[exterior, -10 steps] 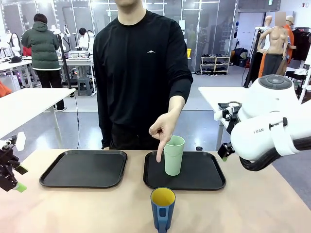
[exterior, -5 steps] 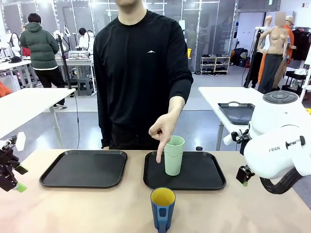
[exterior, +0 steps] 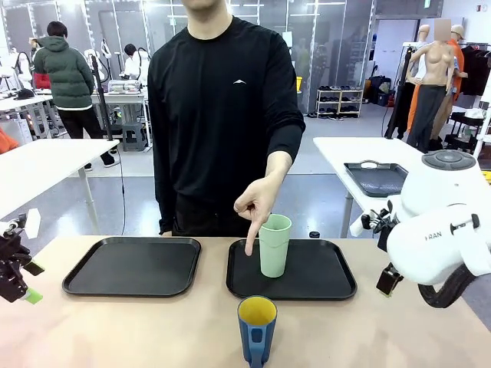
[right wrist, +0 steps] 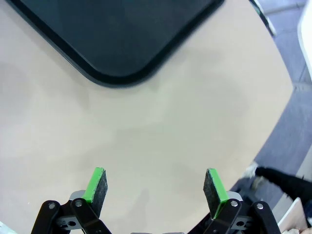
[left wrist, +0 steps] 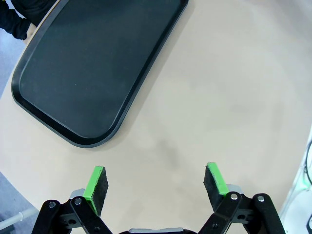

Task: Sort and store the cups by type.
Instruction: Pick up the Handle plastic cup and place it into the empty Flat Tray.

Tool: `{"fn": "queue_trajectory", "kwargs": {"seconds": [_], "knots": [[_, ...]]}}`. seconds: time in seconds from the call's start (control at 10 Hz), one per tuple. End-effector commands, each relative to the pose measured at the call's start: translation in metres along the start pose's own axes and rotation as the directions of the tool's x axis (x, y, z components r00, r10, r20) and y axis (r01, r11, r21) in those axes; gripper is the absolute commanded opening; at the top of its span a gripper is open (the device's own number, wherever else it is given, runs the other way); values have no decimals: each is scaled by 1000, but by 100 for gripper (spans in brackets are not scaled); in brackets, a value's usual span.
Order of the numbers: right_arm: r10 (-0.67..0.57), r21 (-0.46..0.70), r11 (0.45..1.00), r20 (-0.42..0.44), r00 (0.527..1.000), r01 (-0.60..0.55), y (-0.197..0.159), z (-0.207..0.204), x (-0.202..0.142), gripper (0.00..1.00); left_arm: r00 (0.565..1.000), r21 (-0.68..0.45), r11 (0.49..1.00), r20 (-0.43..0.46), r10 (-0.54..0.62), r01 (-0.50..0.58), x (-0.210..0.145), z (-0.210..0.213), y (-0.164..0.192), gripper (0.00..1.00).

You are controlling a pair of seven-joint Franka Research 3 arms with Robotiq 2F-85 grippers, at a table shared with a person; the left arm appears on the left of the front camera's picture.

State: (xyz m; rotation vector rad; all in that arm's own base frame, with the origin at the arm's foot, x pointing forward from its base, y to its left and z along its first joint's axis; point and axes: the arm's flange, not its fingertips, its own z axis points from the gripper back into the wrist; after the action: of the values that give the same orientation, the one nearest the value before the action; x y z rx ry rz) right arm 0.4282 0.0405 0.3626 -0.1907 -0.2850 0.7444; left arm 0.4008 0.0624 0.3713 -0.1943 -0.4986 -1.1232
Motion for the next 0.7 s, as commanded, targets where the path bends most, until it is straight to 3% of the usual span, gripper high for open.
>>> {"fn": "queue_trajectory", "kwargs": {"seconds": [0.0, 0.2, 0.3, 0.6], "knots": [[128, 79, 987, 128, 983, -139, 29, -12, -48, 100, 1000, 14, 1000, -13, 12, -12, 1, -2, 0, 100], [171, 75, 980, 160, 972, -185, 31, -15, -56, 100, 1000, 14, 1000, -13, 12, -12, 1, -2, 0, 100], [111, 35, 993, 88, 990, -115, 3, -12, 8, 100, 1000, 14, 1000, -13, 12, -12, 1, -2, 0, 100], [111, 35, 993, 88, 990, -115, 3, -12, 8, 100, 1000, 14, 1000, -13, 12, -12, 1, -2, 0, 100]]}}
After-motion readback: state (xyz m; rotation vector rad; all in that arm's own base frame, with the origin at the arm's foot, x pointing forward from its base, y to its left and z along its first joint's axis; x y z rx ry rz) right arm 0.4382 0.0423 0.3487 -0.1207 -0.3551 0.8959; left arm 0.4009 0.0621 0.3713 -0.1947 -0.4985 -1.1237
